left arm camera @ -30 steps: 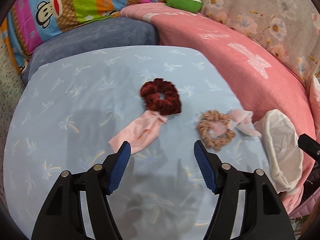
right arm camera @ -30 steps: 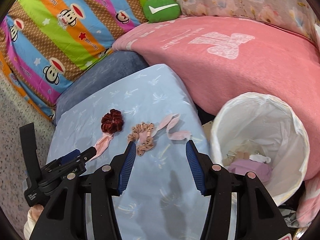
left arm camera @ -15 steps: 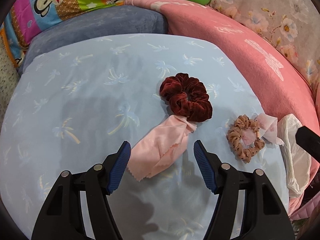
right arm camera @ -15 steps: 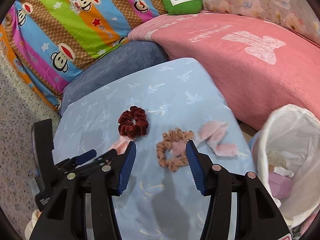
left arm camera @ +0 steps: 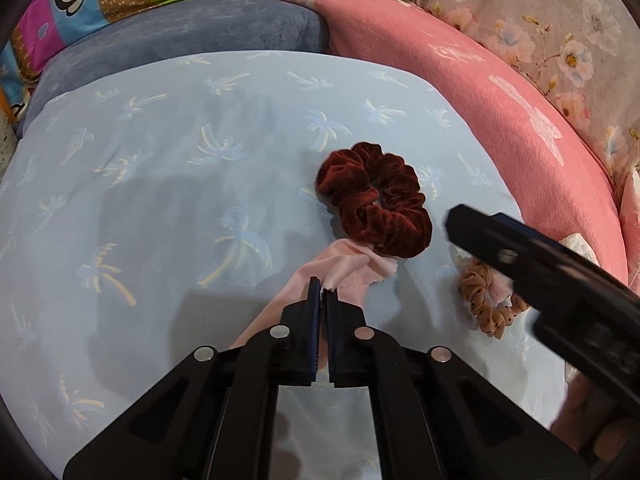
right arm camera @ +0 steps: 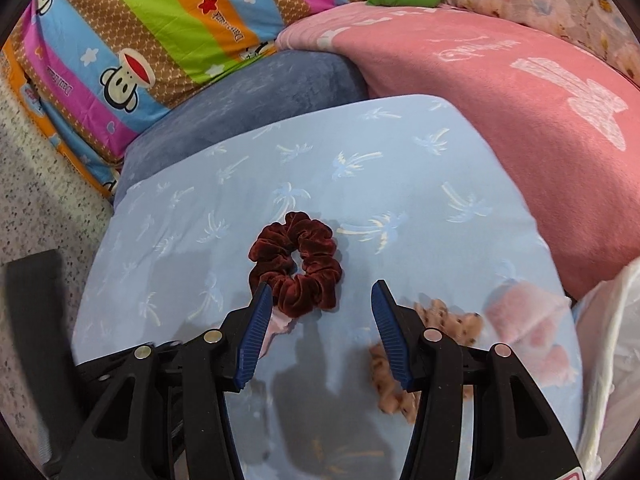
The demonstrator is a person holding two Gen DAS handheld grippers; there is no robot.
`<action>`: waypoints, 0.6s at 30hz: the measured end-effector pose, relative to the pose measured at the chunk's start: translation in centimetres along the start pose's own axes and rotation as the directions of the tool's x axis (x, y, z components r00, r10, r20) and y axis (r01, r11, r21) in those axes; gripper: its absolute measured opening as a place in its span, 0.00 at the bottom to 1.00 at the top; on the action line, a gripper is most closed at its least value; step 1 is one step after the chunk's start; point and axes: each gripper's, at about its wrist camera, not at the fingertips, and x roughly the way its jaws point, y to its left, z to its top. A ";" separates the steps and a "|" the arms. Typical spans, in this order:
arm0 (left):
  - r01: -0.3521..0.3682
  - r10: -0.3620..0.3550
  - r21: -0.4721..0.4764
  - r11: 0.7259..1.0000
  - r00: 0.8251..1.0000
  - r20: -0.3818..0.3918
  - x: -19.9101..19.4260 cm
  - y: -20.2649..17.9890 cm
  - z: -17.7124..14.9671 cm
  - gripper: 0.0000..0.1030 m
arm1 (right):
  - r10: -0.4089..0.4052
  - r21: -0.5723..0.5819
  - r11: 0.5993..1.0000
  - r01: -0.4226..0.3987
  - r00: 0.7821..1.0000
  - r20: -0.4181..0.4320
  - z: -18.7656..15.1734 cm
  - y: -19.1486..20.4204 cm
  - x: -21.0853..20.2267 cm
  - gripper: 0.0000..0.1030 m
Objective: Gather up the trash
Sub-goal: 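Grasp the pink cloth with the left tool while the right tool grasps the dark red scrunchie, then carry the pink cloth and dark red scrunchie in both tools over the bin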
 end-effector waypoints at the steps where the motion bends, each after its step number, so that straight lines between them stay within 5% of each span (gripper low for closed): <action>1: -0.001 0.001 -0.006 1.000 1.000 0.006 -0.2 0.2 0.1 0.03 | -0.001 0.001 1.000 0.001 1.000 -0.006 0.1 0.0 0.6 0.46; 10: -0.035 0.036 -0.021 0.999 0.999 0.031 -1.0 1.1 1.1 0.03 | 0.012 0.027 1.000 -0.010 0.998 -0.062 0.3 0.4 4.5 0.20; 18: -0.030 0.032 -0.027 0.999 0.997 0.071 -2.9 0.3 2.0 0.03 | 0.023 -0.010 1.000 -0.023 0.999 0.034 1.4 1.5 -0.3 0.10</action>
